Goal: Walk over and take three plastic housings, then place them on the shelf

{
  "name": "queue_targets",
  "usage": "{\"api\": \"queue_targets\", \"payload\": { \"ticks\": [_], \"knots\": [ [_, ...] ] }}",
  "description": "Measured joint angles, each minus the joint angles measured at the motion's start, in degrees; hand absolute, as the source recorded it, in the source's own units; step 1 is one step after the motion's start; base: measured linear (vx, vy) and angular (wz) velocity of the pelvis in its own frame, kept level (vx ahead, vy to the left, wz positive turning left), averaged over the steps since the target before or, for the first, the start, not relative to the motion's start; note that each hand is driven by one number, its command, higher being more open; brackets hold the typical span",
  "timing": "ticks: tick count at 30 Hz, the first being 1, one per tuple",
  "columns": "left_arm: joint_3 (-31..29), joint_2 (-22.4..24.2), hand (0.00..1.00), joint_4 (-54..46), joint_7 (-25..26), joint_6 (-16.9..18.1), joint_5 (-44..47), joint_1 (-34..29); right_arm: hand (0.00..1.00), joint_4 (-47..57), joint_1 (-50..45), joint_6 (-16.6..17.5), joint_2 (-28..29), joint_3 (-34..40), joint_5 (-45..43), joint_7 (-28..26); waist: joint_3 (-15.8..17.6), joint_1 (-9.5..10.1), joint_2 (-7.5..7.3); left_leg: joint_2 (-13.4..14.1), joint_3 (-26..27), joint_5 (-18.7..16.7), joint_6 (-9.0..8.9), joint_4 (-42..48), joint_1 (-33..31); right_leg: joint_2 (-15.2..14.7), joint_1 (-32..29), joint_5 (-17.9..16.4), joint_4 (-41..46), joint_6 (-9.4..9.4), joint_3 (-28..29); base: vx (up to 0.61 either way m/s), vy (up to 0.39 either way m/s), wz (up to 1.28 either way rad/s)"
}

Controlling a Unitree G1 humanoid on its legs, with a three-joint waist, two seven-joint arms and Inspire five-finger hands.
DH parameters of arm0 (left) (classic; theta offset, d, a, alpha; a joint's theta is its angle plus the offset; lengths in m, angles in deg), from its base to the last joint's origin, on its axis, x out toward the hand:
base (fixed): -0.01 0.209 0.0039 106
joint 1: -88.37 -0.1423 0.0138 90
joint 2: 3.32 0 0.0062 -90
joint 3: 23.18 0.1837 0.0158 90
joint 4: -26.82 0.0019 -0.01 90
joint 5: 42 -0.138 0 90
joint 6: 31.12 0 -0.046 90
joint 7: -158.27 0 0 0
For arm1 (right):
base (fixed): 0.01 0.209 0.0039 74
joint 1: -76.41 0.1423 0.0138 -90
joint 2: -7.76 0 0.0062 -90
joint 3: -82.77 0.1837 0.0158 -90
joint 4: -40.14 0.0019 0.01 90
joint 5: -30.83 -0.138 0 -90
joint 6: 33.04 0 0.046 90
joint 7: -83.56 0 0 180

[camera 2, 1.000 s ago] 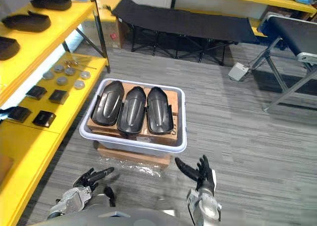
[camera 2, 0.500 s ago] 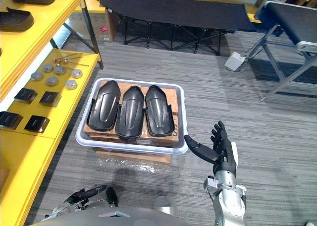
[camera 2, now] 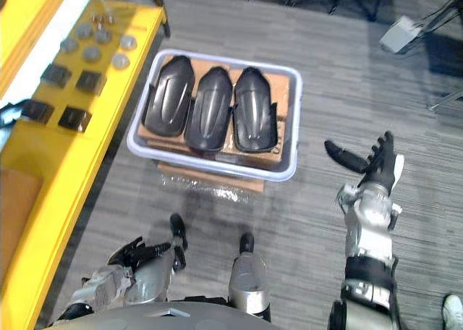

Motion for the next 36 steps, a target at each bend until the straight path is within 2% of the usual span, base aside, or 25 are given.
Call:
{"api": "queue_targets", "payload": {
  "ticks": [3, 6, 9, 11, 16, 19, 21, 25, 30, 36],
  "knots": [
    [0.05, -0.67, 1.00, -0.68, -0.64, 0.03, -0.01, 1.57, 1.00, -1.44, 4.27, -0.01, -1.81, -0.21, -0.12, 0.58, 1.61, 0.12, -0.99, -0.20, -0.85, -0.14, 1.07, 2.39, -3.16, -0.37, -2.22, -0.08, 1.85, -0.14, -0.49, -0.01, 0.017, 0.16],
    [0.10, -0.81, 1.00, -0.53, -0.67, 0.09, -0.03, 2.46, 1.00, -6.28, 8.91, -0.59, -5.31, -2.23, -1.17, 0.66, 2.65, 0.18, -0.81, -0.50, -0.93, -1.33, 1.53, 5.10, -5.01, -0.97, -3.43, -0.34, 3.20, -0.22, -0.07, 0.00, 0.040, 0.03],
    [0.30, -0.74, 1.00, -0.20, -0.61, 0.39, 0.04, 3.41, 1.00, -10.45, 12.46, -1.89, -8.91, -4.62, -1.14, -0.14, 3.59, 0.25, 0.34, -0.64, -1.05, -2.47, 1.96, 7.70, -7.45, -1.57, -5.77, -1.31, 5.78, -0.09, 0.29, -0.02, 0.043, 0.02],
    [0.88, -0.62, 1.00, 0.98, -0.66, 1.29, 0.23, 4.54, 1.00, -14.24, 14.64, -2.67, -11.12, -6.10, -1.13, -1.10, 4.04, 0.67, 1.23, -0.71, -1.21, -2.95, 1.63, 8.63, -8.78, -1.89, -7.32, -1.88, 7.36, 0.02, 0.29, -0.05, 0.021, 0.04],
    [2.49, 0.49, 1.00, 1.75, -0.62, 3.96, 1.33, 5.54, 1.00, -22.14, 20.68, -3.08, -15.09, -11.15, -1.13, -2.92, 4.84, 1.68, 3.79, -1.46, -1.99, -2.37, 1.87, 9.00, -11.48, -2.92, -11.35, -3.40, 11.17, 0.20, 0.31, -0.04, 0.000, 0.06],
    [2.79, 1.61, 1.00, 1.90, -0.47, 4.46, 2.73, 5.81, 1.00, -22.26, 23.83, -3.29, -16.91, -13.97, -1.15, -3.44, 4.94, 2.23, 5.23, -1.67, -2.22, -2.02, 1.97, 9.01, -12.90, -3.24, -13.15, -3.58, 12.21, 0.24, 0.30, -0.01, -0.005, 0.03],
    [3.43, 1.85, 1.00, 1.89, -0.44, 5.26, 2.75, 6.26, 1.00, -22.25, 25.20, -3.24, -17.88, -14.91, -1.15, -3.35, 5.05, 3.04, 5.57, -1.72, -2.27, -1.74, 2.26, 9.05, -13.44, -3.37, -13.95, -3.87, 12.96, 0.29, 0.32, 0.00, 0.000, 0.00],
    [4.09, 2.02, 1.00, 1.80, -0.38, 6.28, 2.79, 6.59, 1.00, -21.59, 29.24, -1.36, -18.18, -15.69, -1.15, 0.04, 5.09, 3.47, 5.67, -1.82, -2.81, -1.49, 2.44, 9.22, -14.00, -3.42, -14.33, -4.23, 13.68, 0.09, -0.10, 0.04, -0.028, 0.07],
    [5.12, 2.20, 1.00, 1.52, -0.17, 6.33, 3.47, 6.60, 1.00, -12.13, 31.07, 1.31, -19.70, -15.69, 0.49, 5.62, 5.27, 3.38, 6.05, -1.92, -3.17, -1.69, 2.33, 9.74, -14.09, -3.51, -14.25, -4.66, 13.93, 0.01, -0.40, 0.02, -0.012, 0.02],
    [5.17, 2.07, 1.00, 1.55, 0.01, 6.12, 4.73, 6.60, 1.00, -9.15, 31.08, 0.54, -20.38, -15.79, 5.40, 7.52, 5.28, 2.85, 6.04, -1.54, -3.30, -2.49, 2.07, 11.49, -14.03, -3.47, -14.23, -5.43, 15.23, -0.20, -0.27, 0.00, -0.007, -0.01]
  ]
}}
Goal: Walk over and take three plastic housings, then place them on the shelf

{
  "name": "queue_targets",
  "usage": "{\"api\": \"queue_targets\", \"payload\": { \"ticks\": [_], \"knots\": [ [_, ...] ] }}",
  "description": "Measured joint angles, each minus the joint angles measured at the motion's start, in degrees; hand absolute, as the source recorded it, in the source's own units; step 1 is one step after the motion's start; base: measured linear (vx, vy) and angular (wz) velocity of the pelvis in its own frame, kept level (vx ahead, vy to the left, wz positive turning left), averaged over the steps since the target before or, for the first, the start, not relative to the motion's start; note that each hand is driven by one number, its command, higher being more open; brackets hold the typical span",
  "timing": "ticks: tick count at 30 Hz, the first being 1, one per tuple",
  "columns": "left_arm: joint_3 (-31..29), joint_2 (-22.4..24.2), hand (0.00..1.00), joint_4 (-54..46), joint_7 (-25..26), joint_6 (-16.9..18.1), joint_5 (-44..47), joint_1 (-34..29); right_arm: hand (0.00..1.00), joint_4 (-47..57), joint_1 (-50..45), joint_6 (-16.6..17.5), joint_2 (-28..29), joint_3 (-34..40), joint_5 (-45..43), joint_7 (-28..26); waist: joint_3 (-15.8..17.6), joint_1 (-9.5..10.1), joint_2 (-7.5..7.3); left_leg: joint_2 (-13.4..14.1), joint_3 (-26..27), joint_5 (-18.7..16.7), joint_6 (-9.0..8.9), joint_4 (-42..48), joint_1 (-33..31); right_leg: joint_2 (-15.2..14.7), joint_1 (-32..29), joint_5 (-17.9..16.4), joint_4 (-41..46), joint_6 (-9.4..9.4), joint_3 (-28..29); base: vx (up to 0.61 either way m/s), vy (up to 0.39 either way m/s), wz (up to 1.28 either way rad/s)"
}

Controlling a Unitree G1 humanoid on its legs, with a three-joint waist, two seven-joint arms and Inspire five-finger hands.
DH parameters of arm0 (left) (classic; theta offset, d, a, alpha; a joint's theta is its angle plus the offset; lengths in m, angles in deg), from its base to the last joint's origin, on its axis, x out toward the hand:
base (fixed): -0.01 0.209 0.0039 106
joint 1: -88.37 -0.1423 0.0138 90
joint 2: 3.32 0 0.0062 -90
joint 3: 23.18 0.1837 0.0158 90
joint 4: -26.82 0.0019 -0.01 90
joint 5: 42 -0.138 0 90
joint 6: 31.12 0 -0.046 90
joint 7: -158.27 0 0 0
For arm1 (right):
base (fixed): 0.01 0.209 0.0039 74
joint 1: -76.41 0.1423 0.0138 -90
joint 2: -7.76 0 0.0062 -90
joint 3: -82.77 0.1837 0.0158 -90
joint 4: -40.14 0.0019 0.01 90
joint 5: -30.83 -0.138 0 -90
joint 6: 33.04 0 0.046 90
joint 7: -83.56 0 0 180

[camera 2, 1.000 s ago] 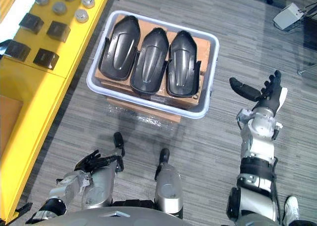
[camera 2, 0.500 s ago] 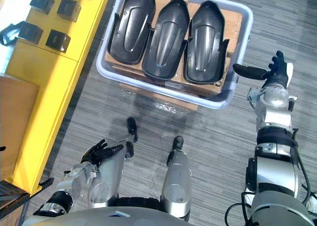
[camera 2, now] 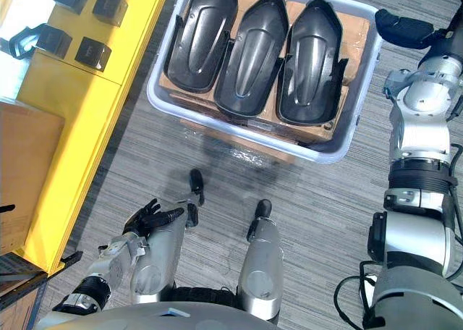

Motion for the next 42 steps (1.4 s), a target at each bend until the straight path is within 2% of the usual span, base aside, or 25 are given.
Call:
{"api": "queue_targets", "payload": {
  "ticks": [3, 6, 12, 18, 22, 25, 29, 30, 37, 42],
  "knots": [
    [0.00, 0.00, 1.00, 0.02, 0.04, -0.09, 0.21, 0.00, 1.00, 0.00, 0.00, -2.25, 0.00, -0.35, -0.01, -1.24, 0.00, -0.07, 0.00, 0.09, 0.03, -0.02, -0.01, 0.36, 0.00, 0.00, -0.08, -0.16, 0.54, -0.13, 0.19, 0.00, -0.005, -0.01],
    [0.12, -0.07, 1.00, 0.09, 0.06, -0.13, 0.21, 0.00, 1.00, -0.25, -0.02, -4.69, 0.00, -2.50, -0.02, -4.72, 0.00, -0.16, 0.00, 0.18, 0.03, -0.38, -0.56, 0.37, 0.00, 0.06, -0.50, -0.18, 0.55, -0.16, 0.22, -0.01, -0.002, -0.01],
    [1.13, -0.20, 1.00, 0.02, -0.08, 0.37, 0.23, 0.44, 1.00, -6.80, 1.56, -7.25, 0.04, -8.77, -0.03, -9.85, -0.03, 1.11, 0.07, 0.08, 0.01, -0.35, -0.52, 0.20, -0.21, 0.03, -0.73, -0.07, 0.38, -0.04, 0.22, 0.01, -0.001, 0.00],
    [2.19, 0.15, 1.00, 0.17, -0.43, 1.44, 0.26, 1.04, 1.00, -9.19, 8.16, -8.57, 0.04, -10.73, -0.02, -10.73, 0.14, 1.91, 1.52, 0.23, -0.62, -0.40, -0.21, 0.99, -1.88, 0.25, -1.33, 0.12, -0.28, 0.17, -0.62, 0.04, -0.007, 0.04],
    [2.32, 0.11, 1.00, 0.54, -0.44, 1.38, 0.29, 2.17, 1.00, -9.65, 9.15, -11.80, 0.13, -12.36, -0.03, -10.73, 0.11, 3.49, 1.67, 1.17, -0.70, -1.69, -0.16, 3.60, -3.20, 1.02, -1.39, 0.13, -0.55, 0.15, -0.64, 0.06, -0.009, -0.04],
    [2.45, 0.09, 1.00, 1.10, -0.40, 1.54, 0.84, 2.74, 1.00, -11.63, 9.37, -14.55, 1.56, -12.70, -0.16, -11.03, 0.09, 3.78, 1.74, 1.61, -0.14, -2.85, -0.08, 5.23, -4.15, 1.16, -2.16, 0.22, -0.54, 0.22, 0.09, 0.06, 0.008, -0.12],
    [2.51, 0.39, 1.00, 1.91, -0.43, 2.09, 2.40, 2.85, 1.00, -12.93, 11.42, -15.47, 2.91, -14.67, 0.33, -11.51, 0.14, 3.79, 2.13, 2.38, 1.87, -4.28, -0.03, 6.61, -4.45, 1.23, -3.32, 0.62, -0.53, 0.48, 1.98, 0.01, 0.028, -0.33],
    [2.64, 0.54, 1.00, 2.66, -0.38, 2.66, 2.70, 3.19, 0.00, -13.31, 12.45, -15.73, 2.88, -15.05, 0.32, -12.03, 0.12, 3.76, 2.40, 2.62, 2.38, -4.69, -0.25, 6.88, -4.61, 1.22, -3.69, 0.69, -0.53, 0.50, 2.25, 0.00, 0.021, -0.22],
    [3.39, 0.77, 1.00, 4.76, 0.11, 2.84, 3.81, 5.45, 0.00, -15.30, 15.67, -15.78, 0.50, -17.39, 5.52, -11.99, 0.04, 3.90, 2.54, 2.83, 2.69, -4.62, -0.56, 6.15, -5.70, 1.07, -5.78, 0.52, 0.37, 0.23, 2.13, 0.02, -0.025, -0.04],
    [3.71, 1.04, 1.00, 4.58, 0.87, 2.69, 4.33, 5.46, 0.00, -17.49, 16.06, -17.08, -0.32, -18.05, 10.54, -12.41, 0.01, 3.79, 2.59, 2.15, 2.23, -2.76, -0.63, 4.26, -5.07, -0.10, -6.23, -0.63, 3.12, -0.30, 0.53, 0.06, -0.057, 0.09]
  ]
}}
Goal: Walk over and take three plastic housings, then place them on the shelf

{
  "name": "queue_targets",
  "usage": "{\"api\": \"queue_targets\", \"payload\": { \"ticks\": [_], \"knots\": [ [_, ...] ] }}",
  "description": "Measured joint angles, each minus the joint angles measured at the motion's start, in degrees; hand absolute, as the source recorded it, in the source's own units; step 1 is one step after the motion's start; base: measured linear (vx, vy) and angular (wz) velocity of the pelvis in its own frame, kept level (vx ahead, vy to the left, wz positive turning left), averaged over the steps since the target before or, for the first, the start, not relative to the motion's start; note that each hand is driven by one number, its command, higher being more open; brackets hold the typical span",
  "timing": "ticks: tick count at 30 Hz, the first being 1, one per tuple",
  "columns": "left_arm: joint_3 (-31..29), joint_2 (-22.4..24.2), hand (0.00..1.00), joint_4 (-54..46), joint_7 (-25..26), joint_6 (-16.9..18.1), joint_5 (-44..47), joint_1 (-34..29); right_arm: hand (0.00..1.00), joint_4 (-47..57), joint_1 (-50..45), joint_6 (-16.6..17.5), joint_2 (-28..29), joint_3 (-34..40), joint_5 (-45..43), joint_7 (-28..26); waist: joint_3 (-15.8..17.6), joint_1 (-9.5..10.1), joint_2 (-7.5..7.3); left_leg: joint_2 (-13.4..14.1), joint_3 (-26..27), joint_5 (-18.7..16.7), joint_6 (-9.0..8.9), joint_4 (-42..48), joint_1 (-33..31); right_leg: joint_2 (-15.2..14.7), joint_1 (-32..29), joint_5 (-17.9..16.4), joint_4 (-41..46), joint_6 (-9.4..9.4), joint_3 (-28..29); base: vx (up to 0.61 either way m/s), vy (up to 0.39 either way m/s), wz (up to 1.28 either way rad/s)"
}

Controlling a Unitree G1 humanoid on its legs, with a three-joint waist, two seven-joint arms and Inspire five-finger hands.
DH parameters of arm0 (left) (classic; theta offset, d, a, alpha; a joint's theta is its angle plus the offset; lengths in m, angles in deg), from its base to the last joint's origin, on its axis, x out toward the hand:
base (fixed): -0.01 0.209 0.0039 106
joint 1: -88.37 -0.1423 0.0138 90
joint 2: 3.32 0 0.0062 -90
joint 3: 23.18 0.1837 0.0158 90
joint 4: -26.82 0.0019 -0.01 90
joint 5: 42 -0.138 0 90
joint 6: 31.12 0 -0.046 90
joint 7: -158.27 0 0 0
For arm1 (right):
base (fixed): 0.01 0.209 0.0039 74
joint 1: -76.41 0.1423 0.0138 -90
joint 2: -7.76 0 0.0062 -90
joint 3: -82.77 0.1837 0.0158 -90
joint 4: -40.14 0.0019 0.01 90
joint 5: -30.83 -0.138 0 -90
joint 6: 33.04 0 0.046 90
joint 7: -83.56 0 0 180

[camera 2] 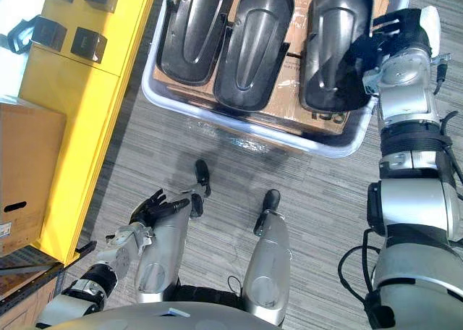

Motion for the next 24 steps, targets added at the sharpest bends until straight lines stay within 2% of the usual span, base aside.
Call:
{"api": "queue_targets", "payload": {
  "ticks": [8, 12, 19, 22, 24],
  "knots": [
    [0.69, 0.27, 1.00, 0.01, 0.39, -0.58, -0.10, -0.71, 0.00, 0.58, -3.46, 0.50, 2.43, -1.98, 2.93, -1.04, -0.47, -0.48, 0.71, -0.92, -1.39, 1.76, -0.53, -2.86, 3.40, -0.53, 2.66, -1.36, 0.84, -0.56, -1.86, -0.01, -0.055, 0.12],
    [1.31, -0.03, 1.00, -0.01, 0.38, -1.62, -0.26, -1.05, 0.00, 0.62, -6.84, 1.46, 3.26, -0.91, 3.41, -0.93, -0.49, -0.48, 0.68, -0.85, -1.86, 1.80, -0.48, -2.83, 5.23, -0.04, 5.30, -0.76, -0.80, -0.17, -2.20, -0.01, -0.007, 0.05],
    [1.36, -0.27, 1.00, -0.40, 0.39, -1.40, -2.00, -2.08, 0.00, 1.00, -10.00, 1.23, 5.70, 0.02, 3.48, -0.77, -0.52, -0.61, 0.49, -0.26, -0.68, 1.86, -0.33, -4.69, 9.26, 1.15, 9.76, 1.61, -5.72, 0.27, -1.69, 0.02, 0.020, -0.09],
    [1.26, -0.53, 1.00, -4.78, 0.90, -1.17, -2.10, -4.64, 0.00, 5.80, -14.24, 0.77, 6.12, 2.67, 5.28, 0.49, -0.46, -1.60, 0.07, -0.65, -0.19, 2.26, -0.39, -6.91, 12.78, 1.13, 12.72, 1.82, -7.40, 0.37, -1.58, 0.04, -0.010, -0.04],
    [1.27, -1.35, 1.00, -12.25, 1.40, -1.28, -1.94, -7.49, 0.00, 11.38, -17.39, 0.78, 7.47, 6.79, 7.34, 3.04, -0.40, -3.39, -1.14, -1.20, 0.11, 3.50, -0.62, -10.34, 15.92, 1.12, 15.09, 2.22, -9.24, 0.44, -1.73, 0.07, -0.025, -0.02]
  ]
}}
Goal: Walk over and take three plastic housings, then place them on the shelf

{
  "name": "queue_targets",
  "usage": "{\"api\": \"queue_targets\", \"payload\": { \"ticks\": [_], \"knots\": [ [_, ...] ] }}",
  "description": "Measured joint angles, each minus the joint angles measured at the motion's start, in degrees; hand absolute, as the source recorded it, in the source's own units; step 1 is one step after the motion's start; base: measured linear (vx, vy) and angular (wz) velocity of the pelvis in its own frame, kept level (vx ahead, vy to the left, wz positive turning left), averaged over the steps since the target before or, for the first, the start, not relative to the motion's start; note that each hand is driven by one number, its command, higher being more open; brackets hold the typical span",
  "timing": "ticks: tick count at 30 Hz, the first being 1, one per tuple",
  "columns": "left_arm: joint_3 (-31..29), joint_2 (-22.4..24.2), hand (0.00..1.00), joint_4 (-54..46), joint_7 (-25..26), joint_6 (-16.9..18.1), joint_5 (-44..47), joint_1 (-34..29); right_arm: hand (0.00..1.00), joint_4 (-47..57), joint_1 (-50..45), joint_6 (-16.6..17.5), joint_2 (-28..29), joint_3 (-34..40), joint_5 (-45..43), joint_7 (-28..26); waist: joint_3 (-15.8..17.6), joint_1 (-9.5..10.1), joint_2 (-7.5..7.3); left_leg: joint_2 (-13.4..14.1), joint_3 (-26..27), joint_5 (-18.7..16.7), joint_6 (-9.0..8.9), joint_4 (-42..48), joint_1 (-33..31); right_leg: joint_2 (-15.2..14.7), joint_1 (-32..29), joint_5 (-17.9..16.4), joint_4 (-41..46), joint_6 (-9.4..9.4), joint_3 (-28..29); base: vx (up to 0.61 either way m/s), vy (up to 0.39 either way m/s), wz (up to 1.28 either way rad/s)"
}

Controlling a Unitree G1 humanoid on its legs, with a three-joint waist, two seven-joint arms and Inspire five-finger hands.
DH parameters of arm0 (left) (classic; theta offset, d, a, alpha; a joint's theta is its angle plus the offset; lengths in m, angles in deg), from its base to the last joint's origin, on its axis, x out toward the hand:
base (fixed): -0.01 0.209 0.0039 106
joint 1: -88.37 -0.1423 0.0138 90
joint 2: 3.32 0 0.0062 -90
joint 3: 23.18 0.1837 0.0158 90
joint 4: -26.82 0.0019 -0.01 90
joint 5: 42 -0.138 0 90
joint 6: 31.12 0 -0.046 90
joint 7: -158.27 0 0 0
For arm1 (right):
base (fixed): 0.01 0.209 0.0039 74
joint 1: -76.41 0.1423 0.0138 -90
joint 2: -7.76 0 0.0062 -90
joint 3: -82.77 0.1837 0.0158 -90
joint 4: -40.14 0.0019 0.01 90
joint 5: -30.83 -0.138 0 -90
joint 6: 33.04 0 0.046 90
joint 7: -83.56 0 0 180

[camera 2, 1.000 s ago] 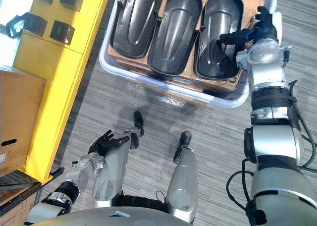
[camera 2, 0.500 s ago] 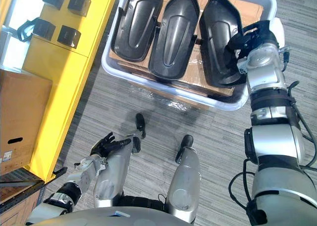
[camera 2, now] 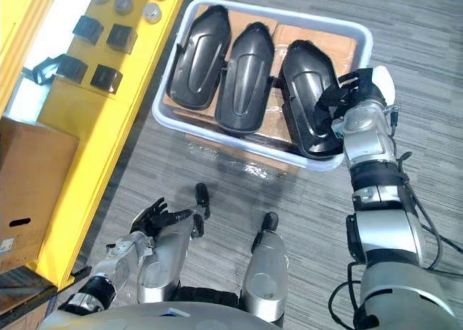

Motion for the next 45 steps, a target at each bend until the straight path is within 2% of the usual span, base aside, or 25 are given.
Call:
{"api": "queue_targets", "payload": {
  "ticks": [2, 3, 5, 7, 10, 12, 15, 17, 19, 22, 25, 30, 36, 40, 43, 45],
  "knots": [
    [0.06, -0.27, 1.00, -8.07, 0.90, -0.72, 0.07, -2.13, 0.00, 5.19, -3.23, 0.18, 0.17, 3.17, 1.12, 2.12, -0.07, -0.61, -0.87, -0.25, 0.42, 1.07, -0.17, -2.87, 2.58, 0.14, 1.88, 0.60, -1.70, 0.03, -0.07, 0.09, -0.033, -0.04],
    [0.10, -0.31, 1.00, -15.71, 2.51, -2.77, 0.04, -2.96, 0.00, 9.41, -5.96, 0.51, 0.35, 5.77, 2.73, 4.16, -0.18, -1.44, -1.43, -0.57, 0.46, 1.78, -0.25, -5.02, 4.83, 0.17, 4.11, 0.83, -2.67, 0.08, -0.40, 0.09, -0.034, 0.02],
    [0.04, -0.56, 1.00, -22.23, 4.85, -5.17, -0.24, -3.01, 0.00, 12.96, -8.09, 0.90, 1.09, 7.78, 3.71, 5.92, -0.60, -2.15, -2.06, -0.91, 0.49, 2.34, -0.27, -6.81, 6.93, 0.12, 5.80, 0.85, -3.48, 0.10, -0.52, 0.08, -0.029, 0.02],
    [-0.08, -2.24, 1.00, -28.61, 7.97, -9.30, -0.37, -1.31, 0.00, 16.37, -11.50, 1.65, 4.33, 9.93, 5.14, 7.52, -3.26, -3.59, -3.58, -1.23, 0.72, 3.20, -0.63, -10.00, 9.46, 0.17, 7.50, 0.84, -4.81, 0.12, -0.82, 0.09, -0.030, -0.04],
    [-0.16, -3.21, 1.00, -31.33, 10.27, -12.36, -0.45, 0.75, 0.00, 18.36, -16.76, 1.87, 7.05, 10.45, 6.59, 7.66, -6.60, -4.18, -4.95, -1.66, 1.12, 3.84, -1.06, -13.51, 13.01, 0.32, 10.28, 0.85, -6.90, 0.15, -0.92, 0.11, -0.022, -0.05],
    [-0.19, -3.41, 1.00, -32.33, 10.78, -12.91, -0.44, 0.86, 0.00, 19.04, -18.86, 2.02, 8.81, 10.51, 7.41, 7.67, -8.59, -4.67, -5.09, -1.92, 1.16, 4.47, -1.05, -15.46, 14.19, 0.41, 11.18, 0.99, -8.05, 0.36, -1.12, 0.11, -0.009, 0.02],
    [-0.48, -3.57, 1.00, -36.23, 10.13, -14.14, 0.44, 1.29, 0.00, 21.07, -21.18, 2.68, 10.56, 10.52, 8.08, 7.67, -9.67, -4.84, -5.06, -2.19, 1.06, 4.80, -1.11, -16.78, 15.72, 0.50, 12.65, 1.25, -9.08, 0.78, -1.45, 0.07, -0.001, 0.04],
    [-0.63, -3.76, 1.00, -38.75, 8.31, -15.08, 2.90, 3.55, 0.00, 22.91, -21.55, 4.58, 11.71, 10.43, 9.29, 7.69, -10.02, -4.86, -4.97, -2.25, 0.78, 4.80, -1.11, -16.78, 16.01, 0.57, 13.45, 1.43, -9.69, 1.03, -1.83, 0.03, 0.006, 0.09],
    [-0.07, -3.72, 1.00, -39.72, 6.07, -15.31, 5.80, 5.72, 0.00, 24.46, -21.56, 6.70, 12.32, 9.65, 10.05, 7.76, -10.67, -4.91, -4.96, -2.35, 0.48, 4.80, -1.11, -16.79, 16.35, 0.57, 14.36, 1.53, -10.36, 1.16, -2.33, 0.00, 0.006, 0.09],
    [2.76, -3.69, 1.00, -40.27, 1.50, -16.39, 13.87, 7.57, 0.00, 25.38, -21.50, 10.62, 13.18, 7.36, 11.41, 7.96, -13.59, -4.87, -4.95, -2.43, 0.28, 4.79, -1.10, -16.82, 16.35, 0.54, 14.43, 1.69, -10.62, 1.33, -2.68, 0.00, 0.005, 0.05],
    [7.50, -3.66, 1.00, -39.72, -2.21, -18.03, 21.11, 8.56, 0.00, 25.37, -20.94, 13.45, 13.23, 4.14, 11.81, 7.95, -14.97, -4.79, -4.98, -2.17, 0.38, 4.80, -1.11, -16.87, 17.06, 1.01, 16.06, 2.72, -12.67, 1.03, -2.74, -0.01, 0.001, -0.03],
    [11.34, -2.98, 1.00, -36.73, -5.04, -20.16, 25.51, 9.36, 0.00, 25.20, -19.12, 13.51, 13.37, 0.10, 11.78, 7.36, -15.77, -4.91, -4.53, -1.96, 1.10, 5.00, -1.07, -17.16, 17.56, 1.28, 16.34, 3.99, -14.06, 0.64, -2.10, -0.07, 0.022, -0.10],
    [14.14, -2.53, 1.00, -35.10, -4.99, -20.18, 26.99, 10.14, 0.00, 24.12, -17.40, 13.51, 13.75, -3.12, 11.61, 7.00, -15.94, -4.77, -4.51, -1.88, 0.85, 5.65, -0.78, -17.20, 17.38, 1.77, 17.41, 5.98, -16.47, 0.59, -2.30, -0.06, 0.025, 0.02],
    [16.63, -2.39, 1.00, -34.30, -2.67, -20.05, 26.63, 12.16, 0.00, 22.31, -16.22, 13.53, 15.77, -6.25, 11.09, 6.45, -16.87, -4.63, -4.81, -1.92, 0.18, 5.95, -0.61, -17.21, 17.02, 1.96, 17.82, 6.38, -17.01, 0.59, -2.90, -0.04, 0.021, 0.09],
    [17.45, -1.88, 1.00, -33.99, 0.82, -19.48, 25.30, 12.40, 0.00, 21.79, -16.25, 13.61, 18.19, -8.55, 10.57, 5.97, -17.82, -4.46, -5.16, -1.90, 0.11, 5.94, -0.62, -17.21, 16.85, 2.05, 17.84, 6.55, -17.50, 0.56, -3.01, -0.01, 0.006, 0.02],
    [17.52, -0.86, 1.00, -32.58, 5.29, -18.44, 23.81, 13.56, 0.00, 21.79, -16.34, 14.31, 19.48, -9.56, 10.56, 5.94, -17.84, -4.18, -5.20, -1.93, 0.00, 6.00, -0.56, -17.21, 16.49, 2.06, 17.66, 6.66, -17.50, 0.60, -3.08, 0.00, 0.000, 0.00]
  ]
}}
